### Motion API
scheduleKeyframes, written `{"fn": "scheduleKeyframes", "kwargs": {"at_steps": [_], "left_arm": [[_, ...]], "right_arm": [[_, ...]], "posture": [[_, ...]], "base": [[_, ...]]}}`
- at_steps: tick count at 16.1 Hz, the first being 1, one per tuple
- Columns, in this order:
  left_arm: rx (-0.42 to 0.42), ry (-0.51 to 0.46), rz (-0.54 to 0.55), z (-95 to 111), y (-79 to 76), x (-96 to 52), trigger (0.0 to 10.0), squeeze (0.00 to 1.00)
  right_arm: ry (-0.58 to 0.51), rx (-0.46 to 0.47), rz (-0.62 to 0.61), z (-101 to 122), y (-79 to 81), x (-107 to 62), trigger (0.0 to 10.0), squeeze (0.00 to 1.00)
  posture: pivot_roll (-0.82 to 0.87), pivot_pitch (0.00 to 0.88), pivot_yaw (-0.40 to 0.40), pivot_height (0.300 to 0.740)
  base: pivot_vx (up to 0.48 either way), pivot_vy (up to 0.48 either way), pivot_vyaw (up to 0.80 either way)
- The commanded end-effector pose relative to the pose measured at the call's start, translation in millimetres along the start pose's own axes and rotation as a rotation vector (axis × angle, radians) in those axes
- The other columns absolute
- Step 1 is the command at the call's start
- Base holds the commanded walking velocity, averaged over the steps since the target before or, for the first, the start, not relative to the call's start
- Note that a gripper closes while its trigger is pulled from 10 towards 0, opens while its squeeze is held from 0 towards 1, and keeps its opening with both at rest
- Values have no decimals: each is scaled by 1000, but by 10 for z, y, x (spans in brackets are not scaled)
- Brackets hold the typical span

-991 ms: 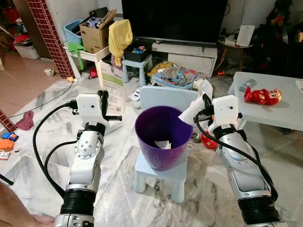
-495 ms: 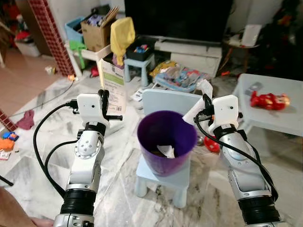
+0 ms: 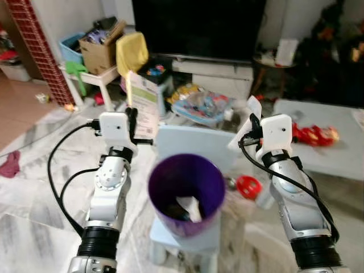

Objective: Picking trash to rubbish bin

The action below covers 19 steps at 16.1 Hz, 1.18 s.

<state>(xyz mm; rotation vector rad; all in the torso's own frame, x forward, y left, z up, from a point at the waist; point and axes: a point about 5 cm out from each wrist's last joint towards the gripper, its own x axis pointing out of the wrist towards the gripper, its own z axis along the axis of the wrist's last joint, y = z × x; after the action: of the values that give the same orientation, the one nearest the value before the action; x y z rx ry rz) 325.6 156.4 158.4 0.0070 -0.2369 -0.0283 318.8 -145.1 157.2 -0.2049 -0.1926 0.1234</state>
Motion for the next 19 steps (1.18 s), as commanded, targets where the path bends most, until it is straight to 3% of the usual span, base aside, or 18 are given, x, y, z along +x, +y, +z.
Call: {"fn": "scheduleKeyframes", "kwargs": {"at_steps": [1,4,5,10,13,14,15,19], "left_arm": [[-5,-8,1,20,16,2,0,0],[10,60,1,-122,26,-38,0,0],[-39,158,-22,-282,-12,-71,0,0],[-229,412,-136,-719,-314,-169,0,0],[-320,543,-123,-956,-400,-214,196,0],[-342,564,-116,-988,-404,-218,4235,263],[-354,573,-116,-1002,-408,-219,10000,1000],[-441,663,-42,-1153,-353,-274,10000,1000]], "right_arm": [[-22,-11,11,48,1,17,0,0],[-21,-10,12,45,1,16,0,0],[-21,-11,14,45,1,15,0,0],[-23,-16,20,50,2,9,0,0],[-22,-21,18,53,-5,-3,0,0],[-21,-22,17,52,-9,-7,0,0],[-21,-23,17,51,-11,-10,0,0],[-17,-24,19,47,-3,-28,0,0]], "posture": [[-32,0,-4,740],[-30,0,-5,740],[-28,0,-7,740],[-36,0,-9,740],[-48,0,-7,740],[-52,2,-6,740],[-52,2,-6,740],[-54,6,-1,740]], "base": [[0,0,0],[0,0,0],[0,0,0],[0,0,0],[0,0,0],[0,0,0],[0,0,0],[0,0,0]]}}
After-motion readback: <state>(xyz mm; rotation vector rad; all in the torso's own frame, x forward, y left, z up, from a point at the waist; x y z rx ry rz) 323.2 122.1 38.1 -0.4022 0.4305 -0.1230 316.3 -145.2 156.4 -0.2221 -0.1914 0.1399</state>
